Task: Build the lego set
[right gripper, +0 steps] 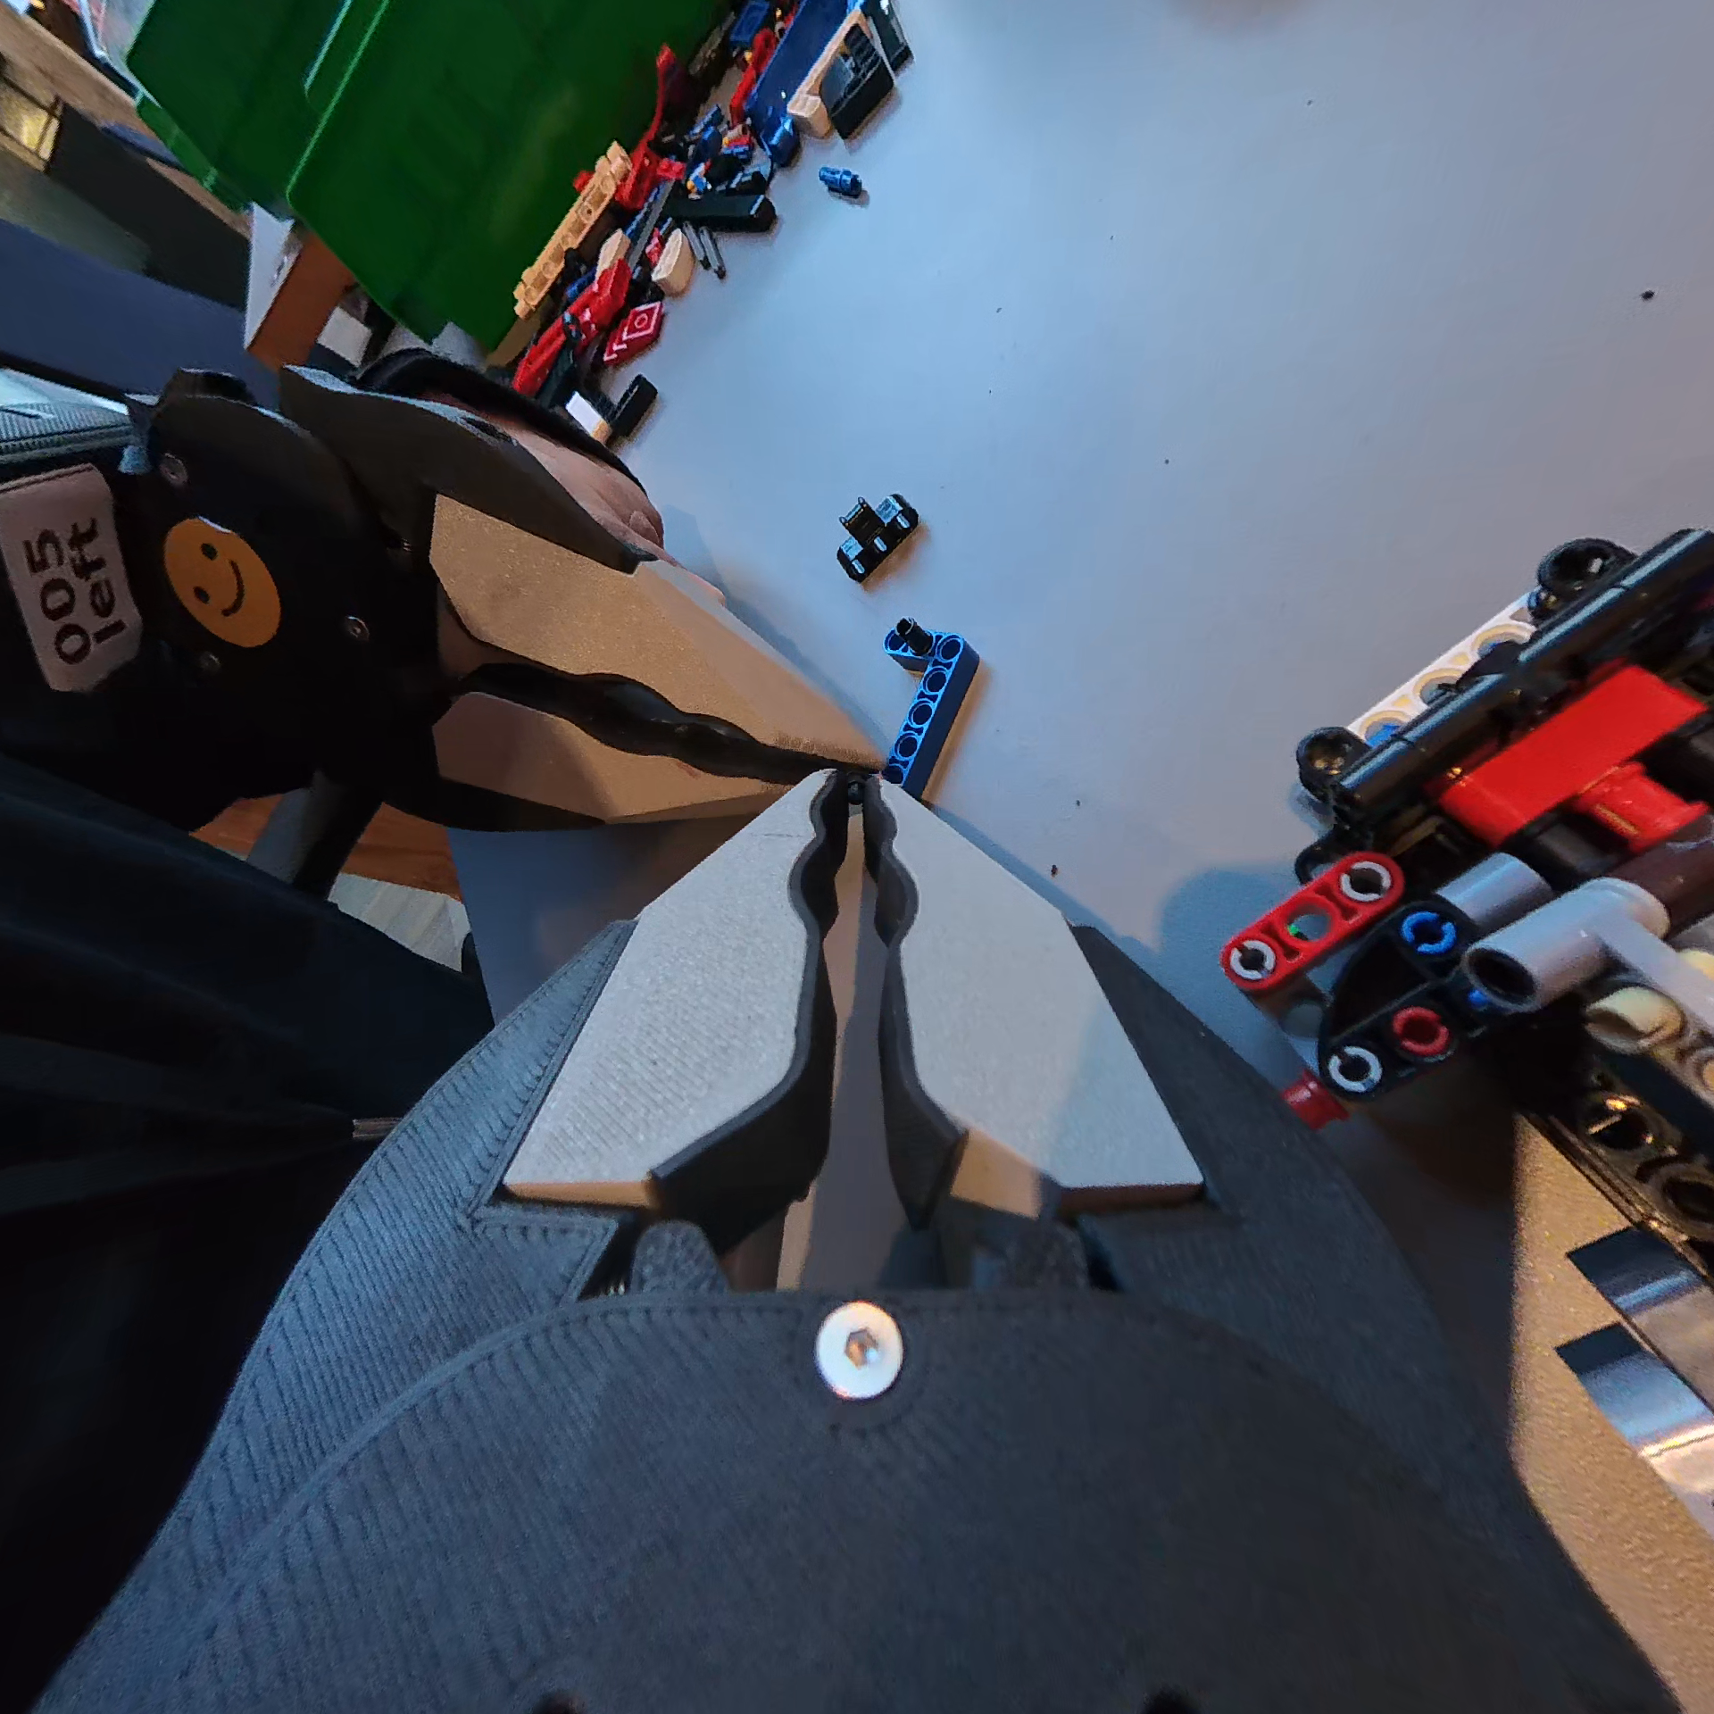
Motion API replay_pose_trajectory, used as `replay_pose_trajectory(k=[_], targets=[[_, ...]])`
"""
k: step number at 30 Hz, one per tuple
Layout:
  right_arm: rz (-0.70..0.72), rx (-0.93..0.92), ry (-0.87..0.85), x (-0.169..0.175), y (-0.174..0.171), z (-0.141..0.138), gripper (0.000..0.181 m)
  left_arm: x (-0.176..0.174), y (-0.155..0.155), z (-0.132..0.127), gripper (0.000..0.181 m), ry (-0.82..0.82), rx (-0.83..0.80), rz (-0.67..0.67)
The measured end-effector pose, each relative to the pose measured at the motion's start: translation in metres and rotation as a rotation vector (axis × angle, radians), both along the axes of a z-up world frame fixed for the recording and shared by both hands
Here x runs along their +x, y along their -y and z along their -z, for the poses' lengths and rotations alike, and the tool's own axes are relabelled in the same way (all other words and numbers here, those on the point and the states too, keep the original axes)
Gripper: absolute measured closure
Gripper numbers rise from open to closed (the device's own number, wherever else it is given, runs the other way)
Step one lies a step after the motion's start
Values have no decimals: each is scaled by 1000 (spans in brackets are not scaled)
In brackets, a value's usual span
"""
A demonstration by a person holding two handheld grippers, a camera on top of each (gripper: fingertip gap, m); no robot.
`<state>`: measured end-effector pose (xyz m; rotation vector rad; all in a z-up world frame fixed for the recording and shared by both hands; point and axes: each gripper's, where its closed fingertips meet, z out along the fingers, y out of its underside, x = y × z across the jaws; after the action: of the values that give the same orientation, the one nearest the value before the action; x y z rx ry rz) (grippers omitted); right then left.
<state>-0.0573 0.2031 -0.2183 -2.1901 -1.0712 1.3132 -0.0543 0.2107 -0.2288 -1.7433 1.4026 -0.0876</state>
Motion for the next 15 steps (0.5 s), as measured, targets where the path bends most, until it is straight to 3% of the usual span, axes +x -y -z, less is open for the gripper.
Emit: replay_pose_trajectory(k=[15], targets=[[8,17,22,1,0,3,181,0,1,3,181,-24,0,-8]])
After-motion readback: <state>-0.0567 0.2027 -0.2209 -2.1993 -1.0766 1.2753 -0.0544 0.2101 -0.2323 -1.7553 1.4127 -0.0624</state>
